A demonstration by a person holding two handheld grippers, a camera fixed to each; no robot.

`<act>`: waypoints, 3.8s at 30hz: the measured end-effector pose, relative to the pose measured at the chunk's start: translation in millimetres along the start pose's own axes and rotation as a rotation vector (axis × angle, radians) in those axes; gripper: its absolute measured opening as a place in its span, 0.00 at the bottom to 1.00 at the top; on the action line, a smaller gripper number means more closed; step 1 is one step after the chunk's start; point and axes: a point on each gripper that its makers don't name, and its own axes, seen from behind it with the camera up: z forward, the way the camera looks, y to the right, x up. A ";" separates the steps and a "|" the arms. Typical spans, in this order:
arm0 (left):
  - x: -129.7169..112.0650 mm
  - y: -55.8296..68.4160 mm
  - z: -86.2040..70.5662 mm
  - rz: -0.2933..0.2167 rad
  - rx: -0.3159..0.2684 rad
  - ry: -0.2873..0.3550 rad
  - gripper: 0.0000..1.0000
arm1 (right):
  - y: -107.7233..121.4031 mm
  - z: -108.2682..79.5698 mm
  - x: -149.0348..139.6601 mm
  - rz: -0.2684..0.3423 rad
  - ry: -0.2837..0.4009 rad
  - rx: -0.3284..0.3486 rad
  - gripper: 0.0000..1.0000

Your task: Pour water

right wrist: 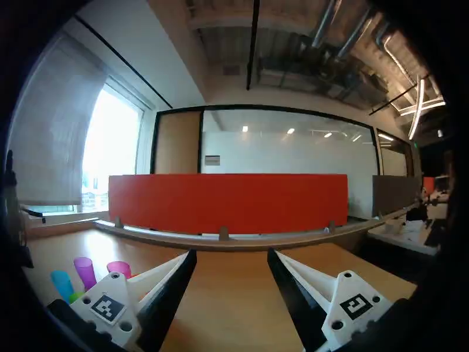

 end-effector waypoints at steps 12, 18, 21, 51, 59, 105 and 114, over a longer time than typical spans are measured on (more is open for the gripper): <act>-10.0 15.5 7.0 -0.026 -0.010 0.019 0.82 | 5.2 -2.7 -14.1 0.032 -0.020 -0.018 0.93; -11.6 21.4 8.3 -0.019 -0.007 0.036 0.82 | 3.8 -6.1 -26.4 0.041 -0.041 -0.015 0.93; -10.6 23.4 8.6 -0.022 -0.004 0.049 0.82 | 5.5 -7.9 -31.7 0.048 -0.051 -0.019 0.93; -30.0 20.3 26.6 0.009 0.110 0.094 0.82 | 6.1 -12.7 -34.7 0.132 -0.084 -0.032 0.93; -32.7 26.2 31.9 -0.001 0.109 0.104 0.82 | 8.6 -13.6 -37.1 0.119 -0.089 -0.040 0.93; -56.9 29.2 41.7 -0.002 0.113 0.069 0.82 | 9.5 -15.8 -27.7 0.133 -0.082 -0.031 0.93; -56.6 29.5 41.6 -0.001 0.109 0.068 0.82 | 11.6 -17.6 -25.1 0.137 -0.074 -0.033 0.93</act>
